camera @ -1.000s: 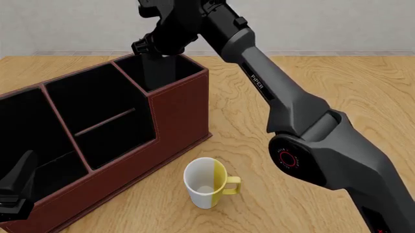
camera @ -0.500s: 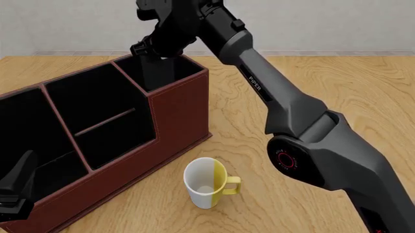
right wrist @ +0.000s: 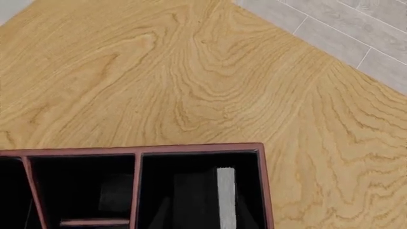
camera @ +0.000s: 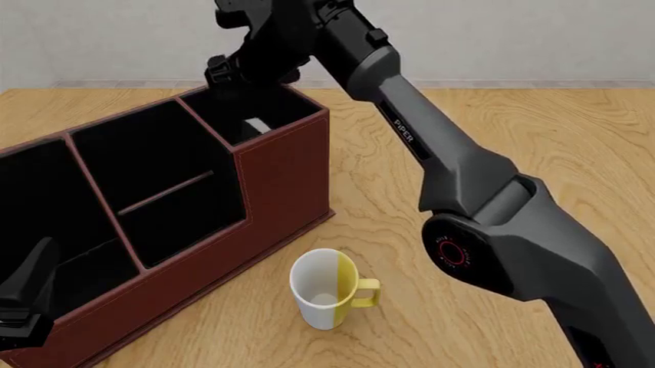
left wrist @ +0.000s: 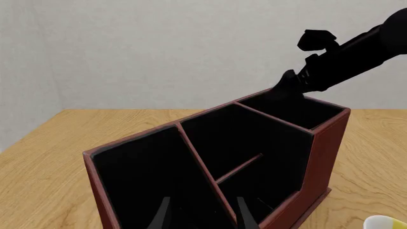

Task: Pick up the book and place it in the right compartment of the caddy.

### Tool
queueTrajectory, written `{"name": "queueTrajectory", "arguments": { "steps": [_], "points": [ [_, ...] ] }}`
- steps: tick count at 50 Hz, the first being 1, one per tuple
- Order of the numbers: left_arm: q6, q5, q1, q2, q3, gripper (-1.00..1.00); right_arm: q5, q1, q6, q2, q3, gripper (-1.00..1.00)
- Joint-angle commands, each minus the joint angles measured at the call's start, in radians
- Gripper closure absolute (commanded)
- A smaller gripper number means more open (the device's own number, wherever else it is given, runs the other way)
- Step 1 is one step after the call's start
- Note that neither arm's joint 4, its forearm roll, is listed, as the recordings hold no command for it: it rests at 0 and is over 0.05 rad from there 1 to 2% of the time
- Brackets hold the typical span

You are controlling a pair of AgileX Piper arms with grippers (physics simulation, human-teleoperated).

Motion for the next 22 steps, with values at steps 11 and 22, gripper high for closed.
{"name": "queueTrajectory", "arguments": {
  "steps": [11, 22],
  "points": [
    [0.0, 0.0, 0.0, 0.0, 0.0, -1.0, -0.003, 0.003, 0.002, -0.004, -0.002, -1.0],
    [0.0, 0.0, 0.0, 0.0, 0.0, -1.0, -0.006, 0.001, 0.0, -0.009, -0.002, -1.0]
  ]
}}
